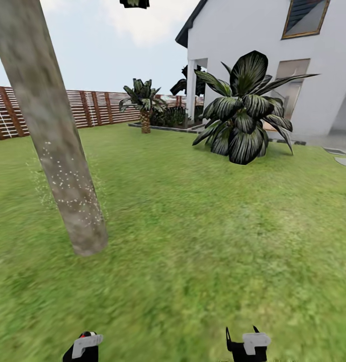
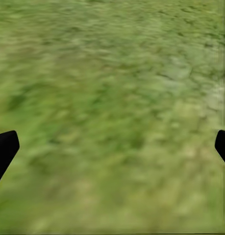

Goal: In the garden, pick up the pesticide atomizer on the floor and spray pesticide onto both trees until each tree trunk is fully covered.

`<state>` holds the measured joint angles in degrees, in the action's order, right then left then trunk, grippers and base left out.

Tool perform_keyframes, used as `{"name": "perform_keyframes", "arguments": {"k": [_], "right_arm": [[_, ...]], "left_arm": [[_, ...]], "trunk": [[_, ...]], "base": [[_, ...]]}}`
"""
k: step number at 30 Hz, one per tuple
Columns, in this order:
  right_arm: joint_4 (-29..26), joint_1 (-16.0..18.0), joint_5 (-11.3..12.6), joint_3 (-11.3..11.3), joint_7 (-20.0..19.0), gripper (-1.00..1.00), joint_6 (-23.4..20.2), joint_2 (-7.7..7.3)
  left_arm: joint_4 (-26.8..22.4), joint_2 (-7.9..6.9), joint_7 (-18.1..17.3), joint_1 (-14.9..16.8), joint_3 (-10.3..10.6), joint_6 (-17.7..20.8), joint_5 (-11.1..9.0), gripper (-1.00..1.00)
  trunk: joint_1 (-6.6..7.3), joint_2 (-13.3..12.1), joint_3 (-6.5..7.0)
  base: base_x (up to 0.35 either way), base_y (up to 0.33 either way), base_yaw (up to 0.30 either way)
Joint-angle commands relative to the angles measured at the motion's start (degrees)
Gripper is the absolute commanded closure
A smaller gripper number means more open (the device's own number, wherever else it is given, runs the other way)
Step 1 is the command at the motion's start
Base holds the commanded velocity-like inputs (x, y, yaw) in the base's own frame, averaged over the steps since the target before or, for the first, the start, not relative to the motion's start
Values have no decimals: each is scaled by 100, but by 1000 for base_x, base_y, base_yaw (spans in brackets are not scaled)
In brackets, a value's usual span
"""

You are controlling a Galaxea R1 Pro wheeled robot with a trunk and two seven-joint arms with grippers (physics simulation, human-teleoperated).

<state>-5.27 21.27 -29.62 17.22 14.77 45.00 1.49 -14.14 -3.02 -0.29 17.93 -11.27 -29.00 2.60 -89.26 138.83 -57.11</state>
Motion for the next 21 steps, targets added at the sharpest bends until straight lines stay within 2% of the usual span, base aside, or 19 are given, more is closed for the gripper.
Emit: {"name": "perform_keyframes", "arguments": {"k": [1, 21], "right_arm": [[0, 0, 1, 1, 0, -100, 0, 0], [16, 0, -1, 1, 0, -100, 0, 9]], "left_arm": [[-1, 1, 2, 0, 2, 0, 3, 100], [-1, 2, -5, 0, 2, 0, 4, 100]], "trunk": [[0, 0, 5], [0, 0, 85]], "base": [[0, 0, -238], [0, 0, -260]]}}
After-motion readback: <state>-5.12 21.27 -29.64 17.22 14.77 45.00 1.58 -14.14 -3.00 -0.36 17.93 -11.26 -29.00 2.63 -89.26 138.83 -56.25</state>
